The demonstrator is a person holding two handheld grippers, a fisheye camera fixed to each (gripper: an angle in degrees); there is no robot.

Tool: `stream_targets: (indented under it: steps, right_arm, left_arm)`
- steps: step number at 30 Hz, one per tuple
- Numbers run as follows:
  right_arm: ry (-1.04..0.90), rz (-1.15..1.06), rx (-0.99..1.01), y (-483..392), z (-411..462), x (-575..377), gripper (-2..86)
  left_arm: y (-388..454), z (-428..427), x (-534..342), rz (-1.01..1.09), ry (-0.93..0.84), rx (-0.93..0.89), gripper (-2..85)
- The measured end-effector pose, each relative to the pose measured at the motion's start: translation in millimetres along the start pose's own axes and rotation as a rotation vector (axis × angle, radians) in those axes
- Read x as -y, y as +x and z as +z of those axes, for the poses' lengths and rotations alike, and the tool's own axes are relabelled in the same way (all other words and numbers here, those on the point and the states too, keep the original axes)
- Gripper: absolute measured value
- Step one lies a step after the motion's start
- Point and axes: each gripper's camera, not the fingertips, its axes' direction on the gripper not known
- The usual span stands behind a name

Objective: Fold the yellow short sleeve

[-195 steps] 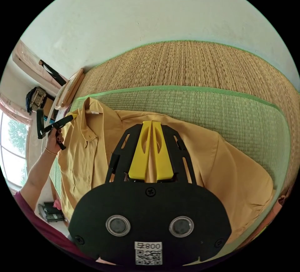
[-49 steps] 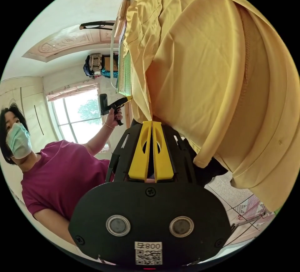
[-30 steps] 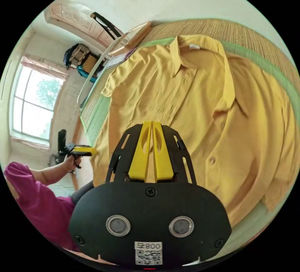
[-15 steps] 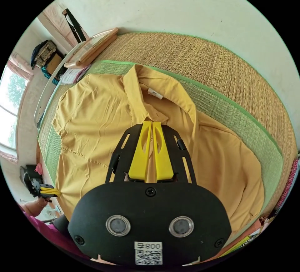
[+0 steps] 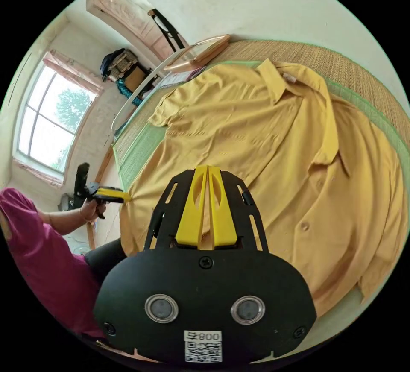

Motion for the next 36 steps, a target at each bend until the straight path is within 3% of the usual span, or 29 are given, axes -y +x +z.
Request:
stream_targets:
  steps: [5,9,13,19,26,36]
  right_arm:
    - [-0.099,0.050,0.020,-60.3,25.0,-106.1,0.2]
    - [-0.093,0.082,0.001,-69.1,30.8,-127.4,0.3]
    - [-0.051,0.079,-0.005,-69.0,5.4,-127.4,0.5]
    - [0.084,0.190,-0.240,-47.7,-68.0,-153.2,2.8]
    - [0.120,0.337,-0.557,-21.6,-128.1,-196.7,7.2]
    - [0.056,0.376,-0.666,-16.3,-121.1,-221.6,6.7]
  left_arm:
    - [-4.6,-0.4,8.8,-0.033,0.008,-0.038,0.3]
    - [4.1,-4.9,19.6,-0.036,0.012,-0.027,0.8]
    - [34.4,-16.3,46.3,0.073,0.096,-0.082,2.4]
    - [106.8,27.9,149.6,0.320,0.089,-0.294,5.9]
    - [191.1,91.8,274.2,0.482,0.080,-0.260,7.3]
    - [258.5,140.8,355.5,0.544,0.055,-0.038,8.0]
